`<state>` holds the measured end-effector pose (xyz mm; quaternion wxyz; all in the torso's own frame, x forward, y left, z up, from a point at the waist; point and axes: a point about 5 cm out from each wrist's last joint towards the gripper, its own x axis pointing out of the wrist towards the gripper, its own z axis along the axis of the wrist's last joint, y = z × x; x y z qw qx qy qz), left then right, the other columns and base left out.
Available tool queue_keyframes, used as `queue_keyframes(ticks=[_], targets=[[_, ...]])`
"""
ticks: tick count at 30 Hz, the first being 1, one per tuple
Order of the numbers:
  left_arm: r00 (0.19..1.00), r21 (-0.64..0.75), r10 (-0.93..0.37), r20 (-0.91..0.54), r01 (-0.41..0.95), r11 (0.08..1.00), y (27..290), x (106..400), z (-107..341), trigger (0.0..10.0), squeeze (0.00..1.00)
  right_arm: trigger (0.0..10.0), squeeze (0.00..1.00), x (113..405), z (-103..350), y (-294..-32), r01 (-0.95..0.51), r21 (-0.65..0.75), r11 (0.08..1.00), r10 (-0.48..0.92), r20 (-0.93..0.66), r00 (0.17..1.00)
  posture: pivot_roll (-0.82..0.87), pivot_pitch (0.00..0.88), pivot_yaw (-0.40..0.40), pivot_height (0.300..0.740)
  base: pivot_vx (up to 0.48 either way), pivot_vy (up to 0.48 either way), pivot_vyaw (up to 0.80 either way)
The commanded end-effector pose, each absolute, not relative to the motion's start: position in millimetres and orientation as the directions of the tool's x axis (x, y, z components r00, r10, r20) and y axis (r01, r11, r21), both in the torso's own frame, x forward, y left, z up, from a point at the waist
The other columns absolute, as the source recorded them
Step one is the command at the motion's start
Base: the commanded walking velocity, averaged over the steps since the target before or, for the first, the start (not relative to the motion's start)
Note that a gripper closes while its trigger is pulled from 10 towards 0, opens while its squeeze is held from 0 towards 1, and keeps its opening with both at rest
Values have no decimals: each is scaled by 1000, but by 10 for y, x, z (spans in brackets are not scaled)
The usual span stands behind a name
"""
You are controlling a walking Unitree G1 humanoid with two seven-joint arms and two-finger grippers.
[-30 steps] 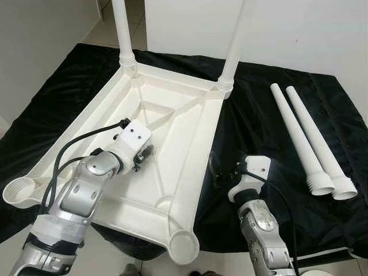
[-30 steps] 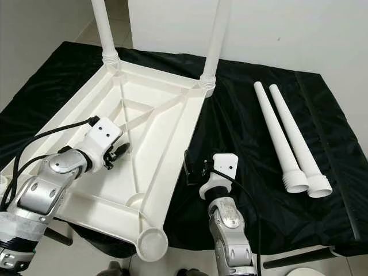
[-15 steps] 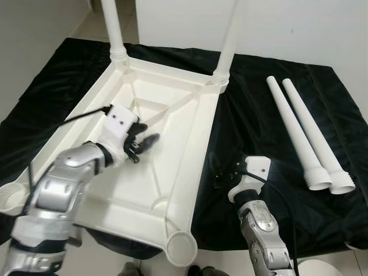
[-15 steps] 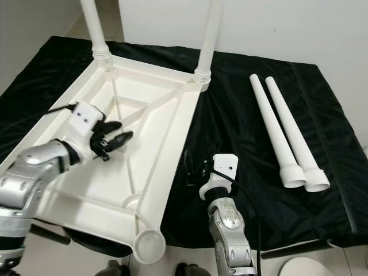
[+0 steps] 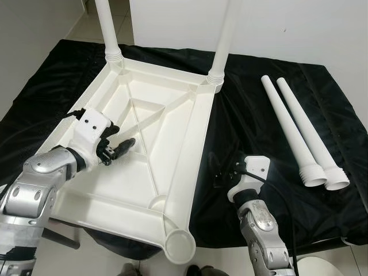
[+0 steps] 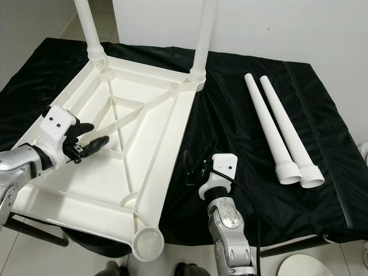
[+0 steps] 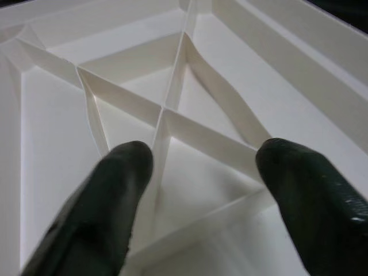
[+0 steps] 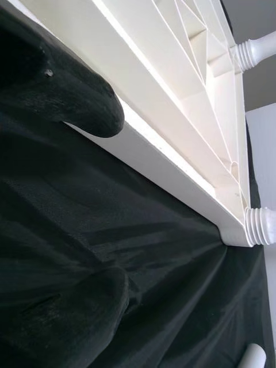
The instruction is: Building children table
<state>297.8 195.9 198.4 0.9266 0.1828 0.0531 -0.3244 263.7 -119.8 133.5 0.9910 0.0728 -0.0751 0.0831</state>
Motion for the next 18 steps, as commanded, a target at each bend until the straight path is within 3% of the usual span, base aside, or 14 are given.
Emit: queue_keyframes(ticks=[1,3,4,5,6,18], targets=[[531,233,-769,-358,848,477,1884,2833,1824,10000,1000,10000,0,2632,1294,-1211,-173,132,976,155,139,978,46,128,-42,740,0,0,0],[517,237,-767,-381,856,459,1887,2821,1789,10000,1000,10000,0,2633,1295,-1213,-173,130,976,155,140,978,46,128,-42,740,0,0,0],[492,238,-773,-401,870,431,1877,2790,1752,10000,835,10000,0,2634,1295,-1218,-172,129,977,154,140,978,40,122,-40,740,0,0,0],[492,238,-773,-401,870,431,1877,2790,1752,10000,835,10000,0,2634,1295,-1218,-172,129,977,154,140,978,40,122,-40,740,0,0,0],[469,236,-779,-416,883,405,1866,2763,1720,10000,0,10000,0,2634,1294,-1224,-171,127,977,153,140,978,39,118,-40,740,0,0,0],[423,269,-781,-460,904,332,1803,2805,1624,10000,0,10000,0,2639,1306,-1225,-171,121,978,153,147,977,26,99,-29,740,0,0,0]])
